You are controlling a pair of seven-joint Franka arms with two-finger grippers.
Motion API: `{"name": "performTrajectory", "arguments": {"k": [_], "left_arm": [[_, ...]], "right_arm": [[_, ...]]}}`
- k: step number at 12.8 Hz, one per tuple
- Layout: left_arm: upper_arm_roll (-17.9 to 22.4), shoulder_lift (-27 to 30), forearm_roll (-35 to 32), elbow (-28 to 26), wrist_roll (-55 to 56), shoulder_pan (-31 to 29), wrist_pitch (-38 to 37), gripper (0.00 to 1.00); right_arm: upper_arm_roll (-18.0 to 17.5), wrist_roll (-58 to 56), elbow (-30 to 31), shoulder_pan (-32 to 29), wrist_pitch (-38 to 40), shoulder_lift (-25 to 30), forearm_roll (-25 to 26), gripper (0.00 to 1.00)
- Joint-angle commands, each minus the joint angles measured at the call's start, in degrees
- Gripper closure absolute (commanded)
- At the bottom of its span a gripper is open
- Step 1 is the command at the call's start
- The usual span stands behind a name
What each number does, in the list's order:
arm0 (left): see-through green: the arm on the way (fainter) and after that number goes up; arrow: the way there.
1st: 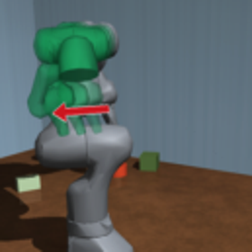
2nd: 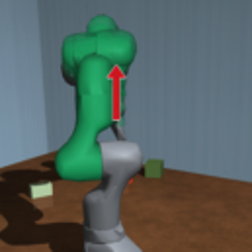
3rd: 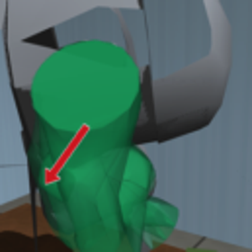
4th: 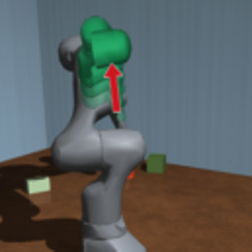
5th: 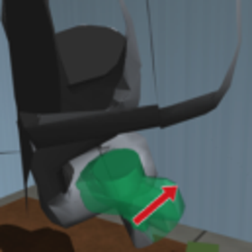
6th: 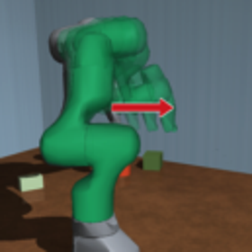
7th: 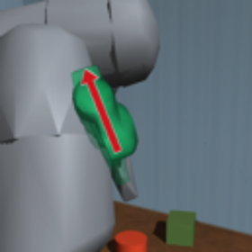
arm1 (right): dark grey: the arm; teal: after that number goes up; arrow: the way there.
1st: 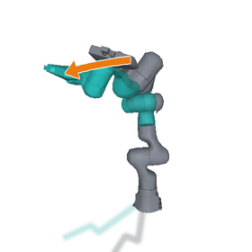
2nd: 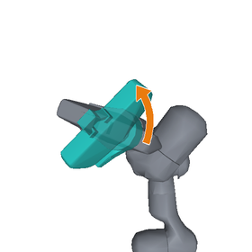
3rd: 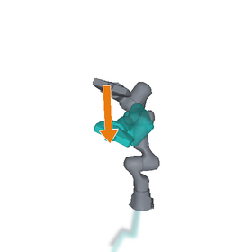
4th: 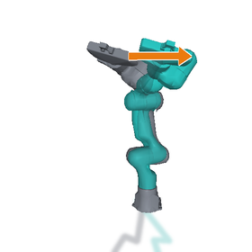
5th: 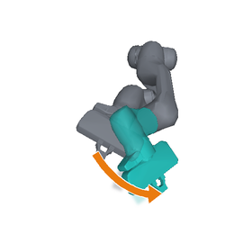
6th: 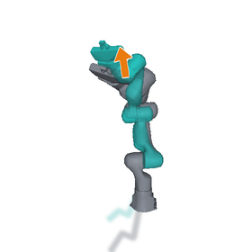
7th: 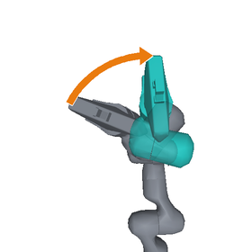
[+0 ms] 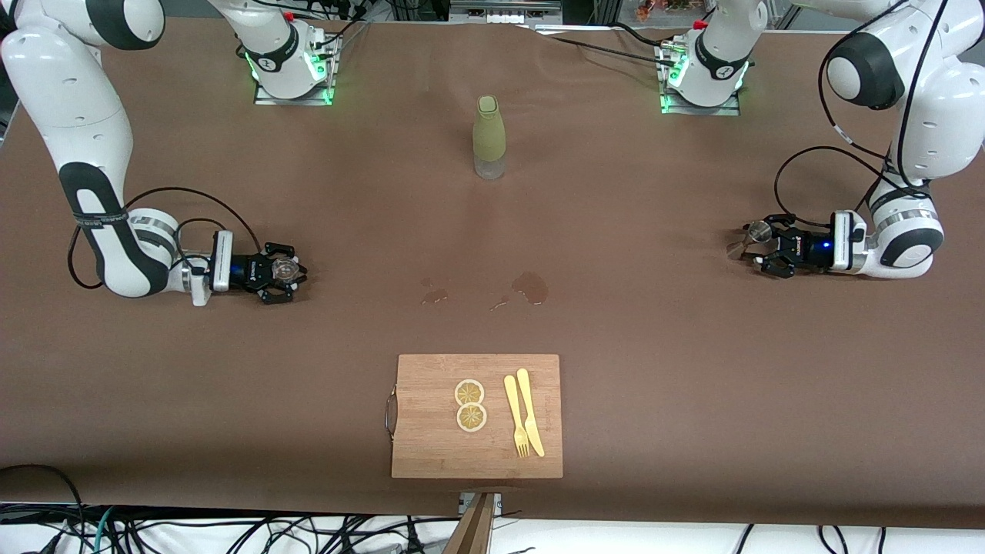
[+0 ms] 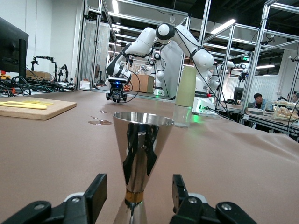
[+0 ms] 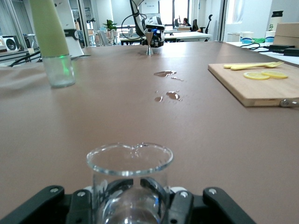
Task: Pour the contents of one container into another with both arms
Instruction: 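Close the right gripper on the glass cup while the left gripper grasps the jigger, then lift the glass cup with the right gripper while the left gripper brings the jigger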
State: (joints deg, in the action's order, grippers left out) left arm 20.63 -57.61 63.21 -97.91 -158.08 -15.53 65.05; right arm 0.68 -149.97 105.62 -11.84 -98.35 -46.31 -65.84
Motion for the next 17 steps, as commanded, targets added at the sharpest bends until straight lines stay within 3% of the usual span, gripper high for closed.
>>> {"name": "performTrajectory", "arguments": {"k": [1, 3, 4, 5, 9, 12, 15, 17], "left_arm": [[0.9, -0.5, -1.8, -0.3, -8.1, 0.5, -0.9, 0.61], [1.1, -0.6, -1.9, -0.5, -8.8, 0.4, -0.9, 0.78], [1.1, -0.6, -1.9, -0.7, -8.7, 0.4, -0.9, 0.93], [1.1, -0.6, -1.9, -0.7, -8.7, 0.3, -0.9, 1.0], [0.9, 0.0, -2.0, 0.0, -9.0, 1.5, -0.6, 1.0], [0.2, 2.6, -0.8, 0.1, -4.7, 5.9, -0.2, 1.0], [-5.6, 4.0, 5.1, 0.1, -0.4, 10.1, 5.0, 1.0], [-10.0, 4.1, 12.7, 0.1, 1.7, 13.4, 10.2, 1.0]], "right_arm": [[-1.5, 6.4, 1.3, -0.2, 0.7, 5.3, -0.4, 0.84], [-2.9, 12.0, 3.2, -0.2, 0.6, 9.5, -0.3, 0.84], [-3.7, 14.5, 4.0, -0.2, 0.6, 11.8, -0.3, 0.84], [-4.4, 17.8, 4.8, -0.2, 0.5, 13.9, -0.3, 0.85], [-9.9, 30.1, 5.8, 0.7, -4.0, 21.2, -0.2, 0.85], [-14.7, 37.1, 4.9, 1.6, -10.2, 22.0, -0.4, 0.85], [-17.5, 48.1, 0.6, 5.2, -16.6, 21.7, -0.3, 0.86], [-18.8, 51.4, -1.3, 7.6, -21.1, 21.5, -0.3, 0.86]]}}
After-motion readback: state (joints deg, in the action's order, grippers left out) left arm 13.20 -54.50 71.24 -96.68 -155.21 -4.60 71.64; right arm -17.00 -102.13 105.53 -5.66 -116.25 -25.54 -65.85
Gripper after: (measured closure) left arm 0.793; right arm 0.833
